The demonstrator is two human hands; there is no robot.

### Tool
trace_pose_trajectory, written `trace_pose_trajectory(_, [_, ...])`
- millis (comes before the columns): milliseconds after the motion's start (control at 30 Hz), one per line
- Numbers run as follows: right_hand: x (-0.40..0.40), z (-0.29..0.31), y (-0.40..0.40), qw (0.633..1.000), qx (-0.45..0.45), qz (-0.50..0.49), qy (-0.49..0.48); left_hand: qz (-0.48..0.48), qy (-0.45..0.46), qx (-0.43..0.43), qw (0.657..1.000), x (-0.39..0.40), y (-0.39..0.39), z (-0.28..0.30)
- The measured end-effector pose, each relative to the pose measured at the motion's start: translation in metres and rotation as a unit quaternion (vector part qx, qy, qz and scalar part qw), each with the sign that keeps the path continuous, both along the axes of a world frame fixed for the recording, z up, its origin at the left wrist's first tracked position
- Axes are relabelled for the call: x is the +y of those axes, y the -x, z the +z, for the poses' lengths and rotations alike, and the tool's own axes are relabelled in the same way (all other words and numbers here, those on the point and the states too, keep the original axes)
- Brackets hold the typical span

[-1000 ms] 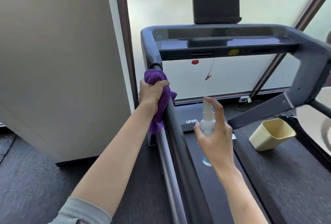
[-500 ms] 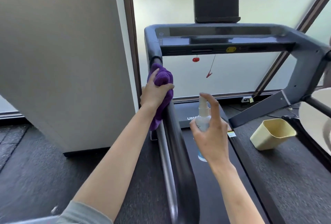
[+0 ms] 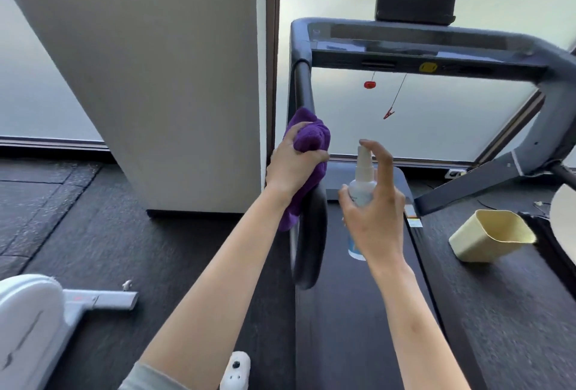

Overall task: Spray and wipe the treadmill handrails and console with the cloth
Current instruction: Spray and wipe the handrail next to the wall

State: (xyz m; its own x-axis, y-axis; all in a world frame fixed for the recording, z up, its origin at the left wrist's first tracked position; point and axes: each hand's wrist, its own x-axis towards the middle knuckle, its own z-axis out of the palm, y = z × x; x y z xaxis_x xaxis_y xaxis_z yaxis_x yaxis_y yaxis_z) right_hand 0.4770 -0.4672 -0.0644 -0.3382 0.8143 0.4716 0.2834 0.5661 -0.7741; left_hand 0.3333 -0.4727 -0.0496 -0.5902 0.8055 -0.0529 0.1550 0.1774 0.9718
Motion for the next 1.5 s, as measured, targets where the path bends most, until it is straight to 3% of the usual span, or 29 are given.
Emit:
trace_pose_trajectory(233, [-0.031, 0.002, 0.0, 1.0, 0.01, -0.001, -0.009, 0.035, -0.013, -0.03, 0.999, -0.054, -0.036, -0.013])
trace_pose_trajectory(367, [-0.047, 0.0, 0.002, 0.999, -0.003, -0.035, -0.037, -0.007, -0.032, -0.026, 0.999, -0.073, -0.031, -0.024])
trace_pose_trajectory(467, [-0.06, -0.001, 0.01, 0.997, -0.024, -0.063, -0.037, -0.018, -0.039, -0.033, 0.999, -0.08, 0.002, -0.025])
trace_pose_trajectory(633, [-0.084, -0.003, 0.04, 0.986, -0.061, -0.139, -0.074, -0.009, -0.037, -0.121, 0.992, -0.091, 0.076, -0.038])
trace_pose_trajectory(800, [-0.106, -0.012, 0.087, 0.97, -0.063, -0.223, -0.075, -0.061, -0.02, -0.102, 0.993, -0.095, 0.14, -0.056])
trace_pose_trajectory(1067, [-0.105, -0.042, 0.163, 0.94, -0.142, -0.303, -0.059, -0.158, -0.006, -0.1, 0.982, -0.067, 0.188, -0.073])
trace_pose_trajectory(1500, [-0.008, -0.095, 0.231, 0.89, -0.187, -0.413, 0.051, -0.242, 0.013, -0.071, 0.968, 0.044, 0.249, -0.102])
